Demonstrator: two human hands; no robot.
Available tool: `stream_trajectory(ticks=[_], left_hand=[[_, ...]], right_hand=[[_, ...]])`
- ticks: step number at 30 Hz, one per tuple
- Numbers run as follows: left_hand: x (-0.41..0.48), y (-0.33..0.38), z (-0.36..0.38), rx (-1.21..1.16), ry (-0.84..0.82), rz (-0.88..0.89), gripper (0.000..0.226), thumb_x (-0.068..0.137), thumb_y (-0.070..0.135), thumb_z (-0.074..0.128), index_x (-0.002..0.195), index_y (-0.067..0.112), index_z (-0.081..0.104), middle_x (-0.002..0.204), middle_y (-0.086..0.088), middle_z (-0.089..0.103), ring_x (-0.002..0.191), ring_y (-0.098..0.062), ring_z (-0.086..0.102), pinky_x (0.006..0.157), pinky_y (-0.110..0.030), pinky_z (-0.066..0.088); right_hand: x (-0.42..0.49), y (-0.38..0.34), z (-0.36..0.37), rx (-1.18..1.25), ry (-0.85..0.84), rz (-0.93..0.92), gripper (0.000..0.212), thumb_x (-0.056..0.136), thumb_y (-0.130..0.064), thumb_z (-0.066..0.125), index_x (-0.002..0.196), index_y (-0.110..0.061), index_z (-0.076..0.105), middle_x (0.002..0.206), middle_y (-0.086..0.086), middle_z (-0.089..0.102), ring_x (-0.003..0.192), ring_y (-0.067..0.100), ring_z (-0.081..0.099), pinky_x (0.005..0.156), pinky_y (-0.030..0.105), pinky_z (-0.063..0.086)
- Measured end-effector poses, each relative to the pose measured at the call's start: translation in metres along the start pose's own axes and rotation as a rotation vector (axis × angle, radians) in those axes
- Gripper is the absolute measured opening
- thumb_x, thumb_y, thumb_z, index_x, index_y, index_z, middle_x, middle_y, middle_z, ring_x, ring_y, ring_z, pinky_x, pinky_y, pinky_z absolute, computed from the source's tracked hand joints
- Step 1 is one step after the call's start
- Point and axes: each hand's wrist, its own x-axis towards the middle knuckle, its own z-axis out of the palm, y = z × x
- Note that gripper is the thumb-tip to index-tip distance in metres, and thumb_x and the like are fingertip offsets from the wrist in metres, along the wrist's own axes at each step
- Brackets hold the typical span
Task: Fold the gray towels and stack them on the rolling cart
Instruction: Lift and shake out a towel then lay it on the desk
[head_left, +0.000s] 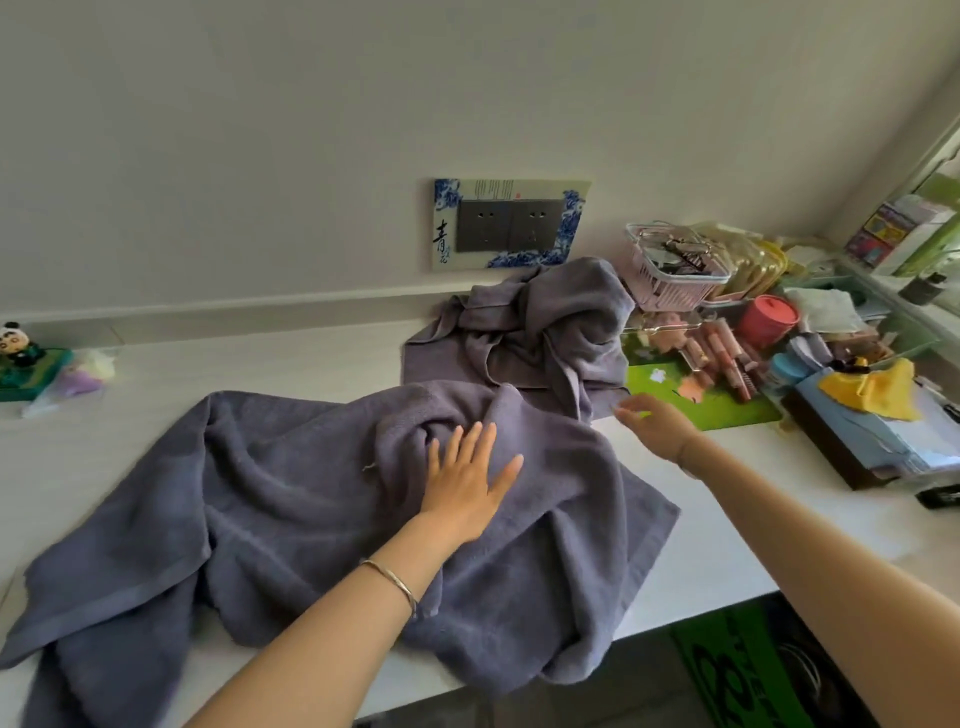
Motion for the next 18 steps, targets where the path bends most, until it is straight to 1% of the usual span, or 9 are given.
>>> stream_trajectory(ticks=[4, 6, 8, 10, 12, 14, 16, 17, 18], left_hand=[[0.017, 0.038, 0.03, 0.013, -0.099, 0.051, 0.063, 0.097, 0.058, 0.015, 0.151, 0.03, -0.003, 0.16, 0.004, -0.008, 0.146, -0.018, -0.013, 0.117, -0.045, -0.01], [0.025, 0.053, 0.046, 0.03, -0.127, 0.068, 0.062, 0.097, 0.057, 0.015, 0.151, 0.031, -0.002, 0.16, 0.004, -0.008, 0.146, -0.018, -0.012, 0.117, -0.045, -0.009], [0.032, 0.068, 0.061, 0.05, -0.164, 0.065, 0.062, 0.097, 0.056, 0.016, 0.151, 0.03, 0.0, 0.16, 0.004, -0.005, 0.146, -0.018, -0.009, 0.117, -0.046, -0.007], [0.037, 0.075, 0.069, 0.055, -0.178, 0.033, 0.063, 0.097, 0.057, 0.017, 0.151, 0.028, 0.006, 0.16, 0.003, 0.003, 0.147, -0.019, -0.002, 0.118, -0.046, -0.004], [0.042, 0.08, 0.077, 0.073, -0.145, 0.013, 0.063, 0.097, 0.057, 0.019, 0.151, 0.025, 0.015, 0.159, 0.004, 0.012, 0.145, -0.019, 0.006, 0.118, -0.046, 0.002], [0.045, 0.079, 0.081, 0.123, -0.061, 0.024, 0.062, 0.096, 0.059, 0.02, 0.148, 0.025, 0.024, 0.155, 0.005, 0.022, 0.142, -0.018, 0.017, 0.116, -0.044, 0.01], [0.052, 0.079, 0.084, 0.153, 0.001, 0.023, 0.066, 0.093, 0.063, 0.017, 0.145, 0.026, 0.031, 0.149, 0.009, 0.032, 0.136, -0.017, 0.026, 0.113, -0.039, 0.018], [0.055, 0.077, 0.083, 0.159, 0.012, 0.02, 0.067, 0.092, 0.065, 0.016, 0.144, 0.026, 0.033, 0.147, 0.01, 0.035, 0.133, -0.017, 0.029, 0.11, -0.037, 0.021], [0.058, 0.076, 0.082, 0.156, 0.021, 0.022, 0.065, 0.093, 0.063, 0.017, 0.144, 0.027, 0.034, 0.145, 0.01, 0.037, 0.132, -0.016, 0.031, 0.109, -0.036, 0.022]], right_hand=[[-0.002, 0.059, -0.004, 0.13, -0.015, 0.143, 0.038, 0.087, -0.027, 0.065, 0.115, -0.002, 0.061, 0.123, 0.015, 0.06, 0.112, 0.028, 0.055, 0.093, 0.027, 0.038], [-0.002, 0.078, -0.005, 0.095, -0.066, 0.196, 0.044, 0.085, -0.034, 0.067, 0.117, -0.004, 0.06, 0.12, 0.012, 0.06, 0.109, 0.028, 0.057, 0.093, 0.03, 0.041], [-0.001, 0.096, -0.007, 0.052, -0.176, 0.244, 0.047, 0.085, -0.039, 0.065, 0.116, -0.004, 0.059, 0.11, 0.011, 0.063, 0.092, 0.025, 0.059, 0.075, 0.03, 0.048], [-0.004, 0.103, -0.004, 0.11, -0.269, 0.277, 0.04, 0.088, -0.031, 0.063, 0.113, 0.0, 0.059, 0.092, 0.011, 0.064, 0.075, 0.022, 0.06, 0.06, 0.025, 0.048], [-0.007, 0.11, -0.004, 0.131, -0.366, 0.27, 0.031, 0.089, -0.027, 0.063, 0.106, 0.0, 0.062, 0.082, 0.008, 0.064, 0.067, 0.016, 0.06, 0.058, 0.022, 0.052], [-0.011, 0.11, -0.006, 0.067, -0.531, 0.224, 0.025, 0.087, -0.032, 0.066, 0.092, -0.008, 0.067, 0.078, 0.007, 0.062, 0.065, 0.013, 0.058, 0.058, 0.019, 0.052], [-0.012, 0.113, -0.012, 0.019, -0.674, 0.186, 0.022, 0.084, -0.034, 0.068, 0.082, -0.012, 0.065, 0.073, 0.007, 0.058, 0.063, 0.011, 0.055, 0.058, 0.017, 0.049], [-0.012, 0.114, -0.014, 0.024, -0.71, 0.178, 0.022, 0.084, -0.032, 0.068, 0.084, -0.011, 0.066, 0.076, 0.009, 0.06, 0.066, 0.012, 0.056, 0.061, 0.017, 0.05], [-0.011, 0.116, -0.017, 0.065, -0.734, 0.167, 0.023, 0.086, -0.029, 0.067, 0.093, -0.008, 0.066, 0.084, 0.012, 0.063, 0.072, 0.013, 0.059, 0.067, 0.018, 0.052]])
